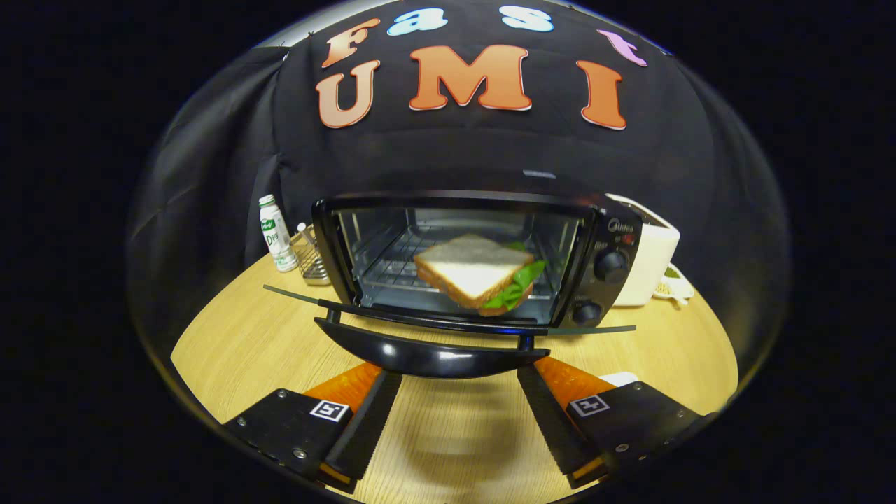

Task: Open the toaster oven, put the food inside, and close the toaster oven door.

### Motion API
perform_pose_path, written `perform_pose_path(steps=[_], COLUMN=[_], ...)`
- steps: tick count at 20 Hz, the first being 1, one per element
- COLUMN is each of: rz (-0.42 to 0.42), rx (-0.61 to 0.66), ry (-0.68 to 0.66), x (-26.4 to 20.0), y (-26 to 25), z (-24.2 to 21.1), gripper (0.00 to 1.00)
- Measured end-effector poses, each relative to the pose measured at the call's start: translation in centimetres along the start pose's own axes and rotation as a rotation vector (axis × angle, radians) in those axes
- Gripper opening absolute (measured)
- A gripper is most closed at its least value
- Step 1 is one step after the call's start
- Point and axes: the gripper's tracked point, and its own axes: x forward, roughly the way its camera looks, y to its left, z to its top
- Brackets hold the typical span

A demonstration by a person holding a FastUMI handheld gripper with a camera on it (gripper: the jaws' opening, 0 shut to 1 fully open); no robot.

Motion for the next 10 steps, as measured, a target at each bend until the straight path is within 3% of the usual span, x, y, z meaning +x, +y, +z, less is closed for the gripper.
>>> perform_pose_path(steps=[6,10], rz=[-0.044,0.039], rx=[-0.005,0.060], ry=[-0.081,-0.172], x=[1.6,0.0], y=[-0.3,1.6], z=[4.9,8.3], gripper=[0.99,0.99])
